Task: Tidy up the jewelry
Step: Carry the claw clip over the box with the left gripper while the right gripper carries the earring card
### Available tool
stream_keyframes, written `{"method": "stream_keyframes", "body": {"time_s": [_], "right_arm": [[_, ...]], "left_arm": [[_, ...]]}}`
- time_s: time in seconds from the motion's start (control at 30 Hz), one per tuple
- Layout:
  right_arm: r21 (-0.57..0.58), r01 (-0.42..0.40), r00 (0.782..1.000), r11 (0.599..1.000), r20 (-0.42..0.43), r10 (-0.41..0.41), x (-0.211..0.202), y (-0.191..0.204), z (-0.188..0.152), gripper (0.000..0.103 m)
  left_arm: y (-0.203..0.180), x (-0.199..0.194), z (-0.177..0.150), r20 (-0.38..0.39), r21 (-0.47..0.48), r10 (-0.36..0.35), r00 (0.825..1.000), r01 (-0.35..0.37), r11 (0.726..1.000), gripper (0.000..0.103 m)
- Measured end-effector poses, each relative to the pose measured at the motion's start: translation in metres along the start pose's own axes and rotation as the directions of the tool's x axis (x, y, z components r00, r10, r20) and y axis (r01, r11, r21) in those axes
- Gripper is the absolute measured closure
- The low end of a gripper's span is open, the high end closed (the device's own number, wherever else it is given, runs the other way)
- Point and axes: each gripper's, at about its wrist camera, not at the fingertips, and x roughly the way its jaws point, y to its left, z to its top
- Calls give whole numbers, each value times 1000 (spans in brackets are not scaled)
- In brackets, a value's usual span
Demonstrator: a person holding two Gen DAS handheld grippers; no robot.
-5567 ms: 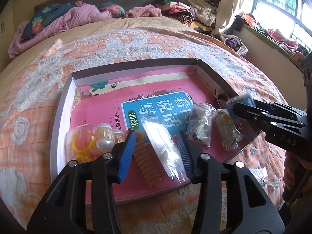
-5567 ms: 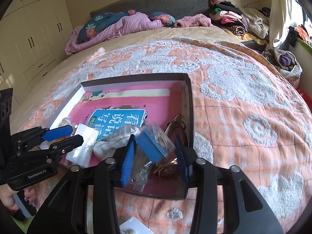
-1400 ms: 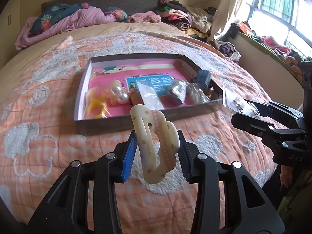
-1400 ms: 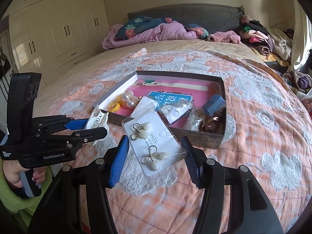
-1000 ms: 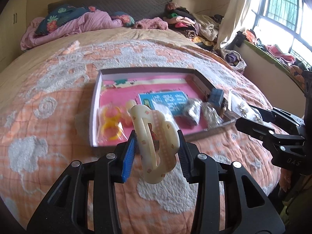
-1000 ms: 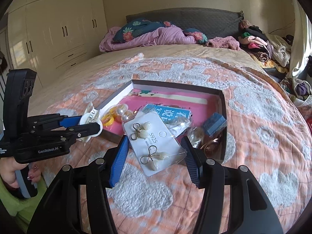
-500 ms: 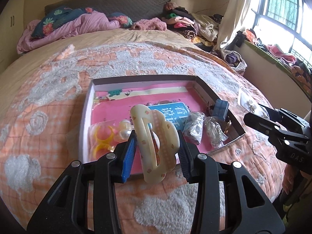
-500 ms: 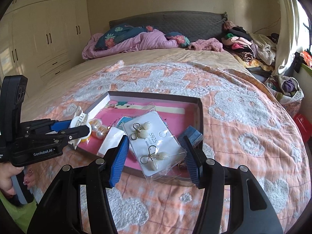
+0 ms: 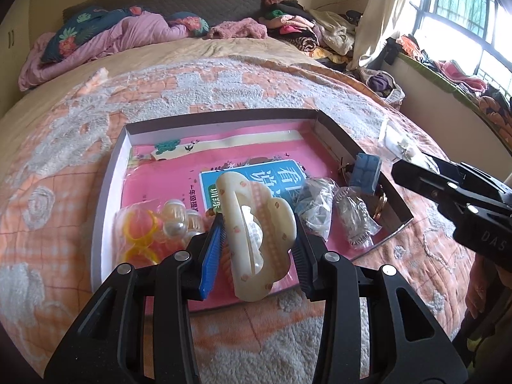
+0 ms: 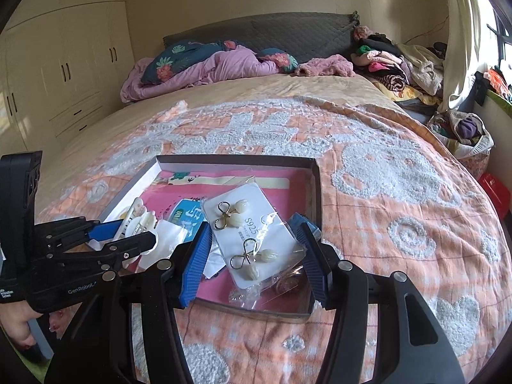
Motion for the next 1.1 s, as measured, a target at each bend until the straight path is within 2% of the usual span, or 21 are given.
{"method": "stream_keyframes", "body": {"time_s": [0.57,1.1], "right_arm": [[10,-9,996,1000,-89,10,47,-2,-4,49],[10,-48,991,999,-128,49,53,7,-13,44]], "left_arm": [[10,22,2,-30,-20,14,999,-15,1000,71],[15,27,-2,-39,-30,16,999,-17,999,71]]}}
